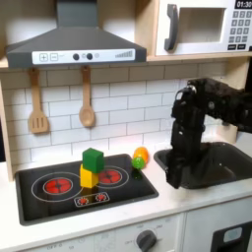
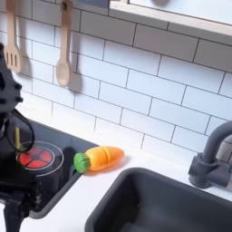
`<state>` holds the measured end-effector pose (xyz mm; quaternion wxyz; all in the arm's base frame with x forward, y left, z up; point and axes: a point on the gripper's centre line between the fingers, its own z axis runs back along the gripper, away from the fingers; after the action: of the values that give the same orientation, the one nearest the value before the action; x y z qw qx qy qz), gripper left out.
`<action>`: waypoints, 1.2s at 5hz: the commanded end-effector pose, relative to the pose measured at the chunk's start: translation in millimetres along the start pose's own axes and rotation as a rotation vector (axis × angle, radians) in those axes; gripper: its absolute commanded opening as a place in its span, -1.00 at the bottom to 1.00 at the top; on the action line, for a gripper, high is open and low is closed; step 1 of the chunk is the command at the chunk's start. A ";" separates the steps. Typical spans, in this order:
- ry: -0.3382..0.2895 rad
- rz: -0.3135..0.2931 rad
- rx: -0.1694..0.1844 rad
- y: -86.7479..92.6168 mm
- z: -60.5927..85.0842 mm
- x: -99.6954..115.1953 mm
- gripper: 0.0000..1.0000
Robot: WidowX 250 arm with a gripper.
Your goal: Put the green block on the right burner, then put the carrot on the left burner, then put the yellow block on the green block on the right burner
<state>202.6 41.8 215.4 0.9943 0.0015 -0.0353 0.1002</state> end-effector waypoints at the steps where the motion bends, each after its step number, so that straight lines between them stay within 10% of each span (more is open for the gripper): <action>1: 0.012 0.049 0.003 8.8 -7.0 14.5 1.00; 6: 0.022 0.185 0.004 26.3 -14.7 75.1 1.00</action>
<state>271.0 82.5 206.6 0.9809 -0.0020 -0.0241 0.1929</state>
